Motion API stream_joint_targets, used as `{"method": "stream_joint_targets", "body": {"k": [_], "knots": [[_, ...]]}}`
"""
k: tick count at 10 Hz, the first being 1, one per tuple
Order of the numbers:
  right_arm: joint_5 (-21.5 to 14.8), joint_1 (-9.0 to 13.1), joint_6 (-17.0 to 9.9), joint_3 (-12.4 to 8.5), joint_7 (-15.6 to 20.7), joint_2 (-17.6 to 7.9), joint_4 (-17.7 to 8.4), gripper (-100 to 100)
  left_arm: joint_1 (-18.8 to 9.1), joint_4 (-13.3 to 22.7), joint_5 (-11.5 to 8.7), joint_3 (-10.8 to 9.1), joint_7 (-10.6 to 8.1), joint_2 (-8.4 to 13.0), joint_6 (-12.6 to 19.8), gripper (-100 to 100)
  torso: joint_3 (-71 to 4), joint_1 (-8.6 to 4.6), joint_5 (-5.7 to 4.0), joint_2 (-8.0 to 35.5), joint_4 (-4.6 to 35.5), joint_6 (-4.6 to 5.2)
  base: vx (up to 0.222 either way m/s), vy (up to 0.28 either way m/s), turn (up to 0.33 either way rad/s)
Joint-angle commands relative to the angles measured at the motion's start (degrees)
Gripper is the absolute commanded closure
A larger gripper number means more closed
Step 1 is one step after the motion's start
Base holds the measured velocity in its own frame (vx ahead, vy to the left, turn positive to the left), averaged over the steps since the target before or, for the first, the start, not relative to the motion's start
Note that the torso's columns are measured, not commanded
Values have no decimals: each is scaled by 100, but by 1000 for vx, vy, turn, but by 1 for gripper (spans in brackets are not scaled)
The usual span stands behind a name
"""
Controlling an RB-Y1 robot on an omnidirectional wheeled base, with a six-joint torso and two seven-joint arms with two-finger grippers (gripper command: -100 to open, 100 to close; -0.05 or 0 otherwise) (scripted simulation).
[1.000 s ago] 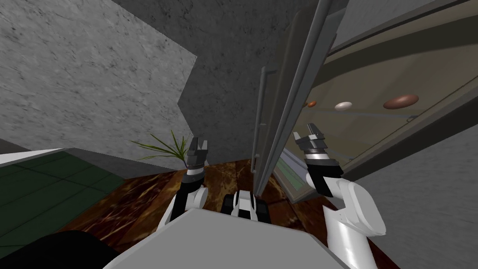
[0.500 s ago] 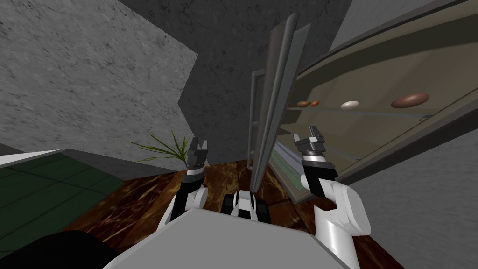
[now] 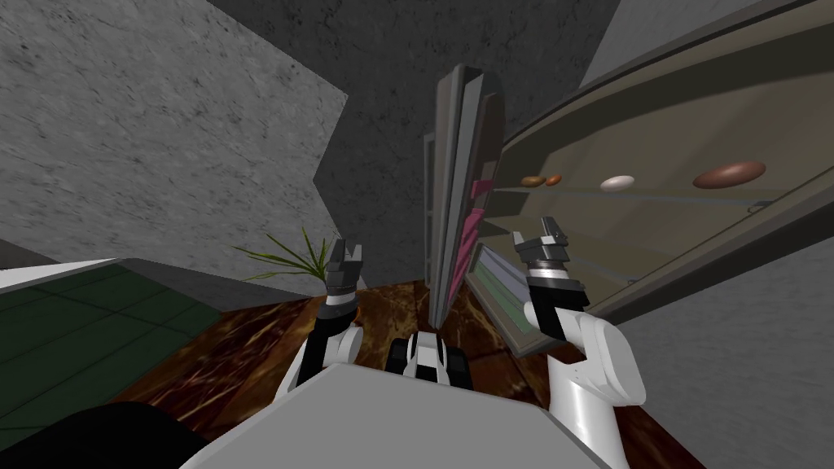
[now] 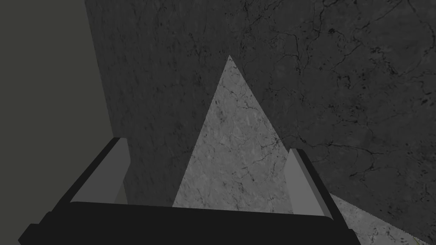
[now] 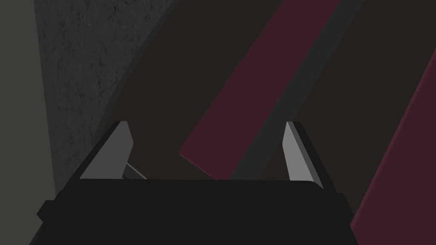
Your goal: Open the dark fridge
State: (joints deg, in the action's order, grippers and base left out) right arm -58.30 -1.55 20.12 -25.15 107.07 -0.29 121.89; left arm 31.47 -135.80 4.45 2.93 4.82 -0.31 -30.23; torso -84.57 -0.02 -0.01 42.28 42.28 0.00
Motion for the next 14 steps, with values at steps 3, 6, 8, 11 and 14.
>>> {"method": "stream_joint_targets", "body": {"k": [3, 6, 8, 11, 14], "knots": [[-197, 152, -514, 124, -312, -375, 56, -100, 0, 0, 0, 0, 0, 0, 0, 0, 1, 4, 1, 1, 0, -1, 4, -2, 42], [-74, 54, -199, 50, -120, -135, 24, 100, 0, 0, 0, 0, 0, 0, 0, 0, 2, 2, 0, 3, 1, 2, -2, 1, -42], [-13, 5, -41, 13, -23, -15, 8, 100, 0, 0, 0, 0, 0, 0, 0, 0, 1, 3, 1, 2, 1, -1, -5, 2, -23], [-96, 107, -309, 93, -251, -323, -36, -100, 0, 0, 0, 0, 0, 0, 0, 0, 2, 2, 1, 4, 1, -2, -22, 2, 11], [-211, 231, -719, 197, -509, -680, -71, -100, 0, 0, 0, 0, 0, 0, 0, 0, 0, 3, 1, 1, 0, -1, -37, 4, 41]]}}
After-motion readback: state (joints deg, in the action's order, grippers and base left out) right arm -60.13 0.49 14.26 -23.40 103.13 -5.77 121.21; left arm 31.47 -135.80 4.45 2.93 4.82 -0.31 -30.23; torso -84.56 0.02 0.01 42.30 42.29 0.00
